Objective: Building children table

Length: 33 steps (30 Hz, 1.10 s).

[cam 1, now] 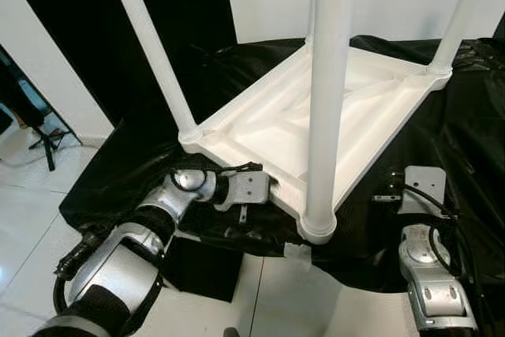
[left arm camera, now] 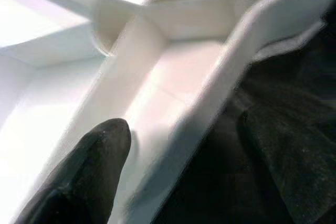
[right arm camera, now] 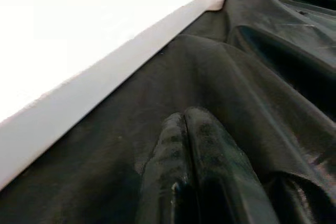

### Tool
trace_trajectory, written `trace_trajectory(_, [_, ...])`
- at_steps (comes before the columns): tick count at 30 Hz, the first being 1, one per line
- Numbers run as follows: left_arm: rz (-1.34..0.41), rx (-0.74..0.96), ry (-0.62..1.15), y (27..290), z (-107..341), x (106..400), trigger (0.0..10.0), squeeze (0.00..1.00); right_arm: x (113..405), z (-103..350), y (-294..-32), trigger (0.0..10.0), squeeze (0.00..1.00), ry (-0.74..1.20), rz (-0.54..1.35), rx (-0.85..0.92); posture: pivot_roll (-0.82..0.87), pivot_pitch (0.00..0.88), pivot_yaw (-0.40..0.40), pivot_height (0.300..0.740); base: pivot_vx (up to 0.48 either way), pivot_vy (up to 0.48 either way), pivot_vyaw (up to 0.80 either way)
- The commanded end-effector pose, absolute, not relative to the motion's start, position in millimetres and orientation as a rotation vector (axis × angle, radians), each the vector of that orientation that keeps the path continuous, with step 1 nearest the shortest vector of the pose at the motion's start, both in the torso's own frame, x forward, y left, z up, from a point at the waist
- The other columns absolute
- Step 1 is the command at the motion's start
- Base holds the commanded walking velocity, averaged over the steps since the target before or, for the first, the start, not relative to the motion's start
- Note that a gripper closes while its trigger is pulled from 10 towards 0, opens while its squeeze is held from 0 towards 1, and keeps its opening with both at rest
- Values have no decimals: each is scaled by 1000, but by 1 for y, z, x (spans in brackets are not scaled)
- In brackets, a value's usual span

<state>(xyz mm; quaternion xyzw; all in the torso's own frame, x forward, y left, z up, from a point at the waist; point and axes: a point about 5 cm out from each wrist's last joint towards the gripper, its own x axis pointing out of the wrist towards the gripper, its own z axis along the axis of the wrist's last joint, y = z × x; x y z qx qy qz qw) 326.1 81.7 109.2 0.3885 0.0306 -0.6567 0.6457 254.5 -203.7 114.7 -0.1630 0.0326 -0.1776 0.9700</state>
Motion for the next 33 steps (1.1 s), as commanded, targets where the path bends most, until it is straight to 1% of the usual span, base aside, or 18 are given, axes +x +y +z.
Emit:
trace_trajectory(1, [-1477, 878, 69, 82, 107, 327, 10000, 0, 254, 111, -201, 10000, 0, 83, -351, -315, -14, 0, 121, 740, 0, 0, 0])
trace_trajectory(5, [-1457, 863, 70, 78, 109, 330, 10000, 0, 253, 111, -201, 10000, 0, 84, -354, -312, -13, 0, 121, 740, 0, 0, 0])
trace_trajectory(7, [-1478, 905, 174, 84, 99, 329, 10000, 0, 253, 110, -201, 10000, 0, 86, -353, -307, -12, 0, 121, 740, 0, 0, 0])
trace_trajectory(8, [-1478, 905, 174, 84, 99, 329, 10000, 0, 253, 110, -201, 10000, 0, 86, -353, -307, -12, 0, 121, 740, 0, 0, 0])
trace_trajectory(9, [-1516, 939, 297, 94, 87, 325, 8941, 0, 253, 110, -200, 10000, 0, 86, -351, -303, -10, 0, 121, 740, 0, 0, 0])
trace_trajectory(10, [-1537, 948, 333, 98, 83, 322, 4471, 0, 253, 110, -200, 10000, 0, 86, -350, -302, -10, 0, 121, 740, 0, 0, 0])
trace_trajectory(11, [-1537, 948, 333, 98, 83, 322, 4471, 0, 253, 110, -200, 10000, 0, 86, -350, -302, -10, 0, 121, 740, 0, 0, 0])
trace_trajectory(12, [-1596, 922, 380, 102, 79, 317, 0, 0, 253, 110, -200, 10000, 0, 86, -349, -301, -8, 0, 121, 740, 0, 0, 0])
trace_trajectory(14, [-1686, 827, 401, 103, 78, 310, 0, 0, 253, 110, -200, 10000, 0, 86, -348, -298, -6, 0, 121, 740, 0, 0, 0])
trace_trajectory(16, [-1714, 767, 383, 98, 79, 308, 0, 0, 253, 110, -199, 10000, 0, 87, -348, -296, -3, 0, 120, 740, 0, 0, 0])
trace_trajectory(18, [-1707, 686, 337, 82, 79, 306, 0, 0, 253, 112, -198, 10000, 0, 82, -344, -287, -2, 0, 122, 740, 0, 0, 0])
trace_trajectory(20, [-1697, 673, 330, 77, 78, 305, 0, 0, 254, 113, -198, 10000, 0, 80, -343, -285, -2, 0, 122, 740, 0, 0, 0])
trace_trajectory(23, [-1639, 672, 318, 64, 73, 305, 0, 0, 254, 118, -196, 10000, 0, 64, -337, -276, -7, 0, 123, 740, 0, 0, 0])
trace_trajectory(26, [-1460, 641, 304, 37, 65, 307, 0, 0, 251, 129, -195, 10000, 0, 32, -328, -271, -21, 0, 130, 740, 0, 0, 0])
trace_trajectory(27, [-1460, 641, 304, 37, 65, 307, 0, 0, 251, 129, -195, 10000, 0, 32, -328, -271, -21, 0, 130, 740, 0, 0, 0])
trace_trajectory(29, [-1361, 618, 299, 22, 63, 308, 0, 0, 245, 138, -195, 10000, 0, 1, -333, -283, -31, 0, 135, 740, 0, 0, 0])
trace_trajectory(32, [-1361, 618, 299, 22, 63, 308, 0, 0, 245, 138, -195, 10000, 0, 1, -333, -283, -31, 0, 135, 740, 0, 0, 0])
trace_trajectory(33, [-1318, 608, 304, 17, 62, 309, 0, 0, 241, 143, -195, 10000, 0, -19, -339, -298, -37, 0, 137, 740, 0, 0, 0])
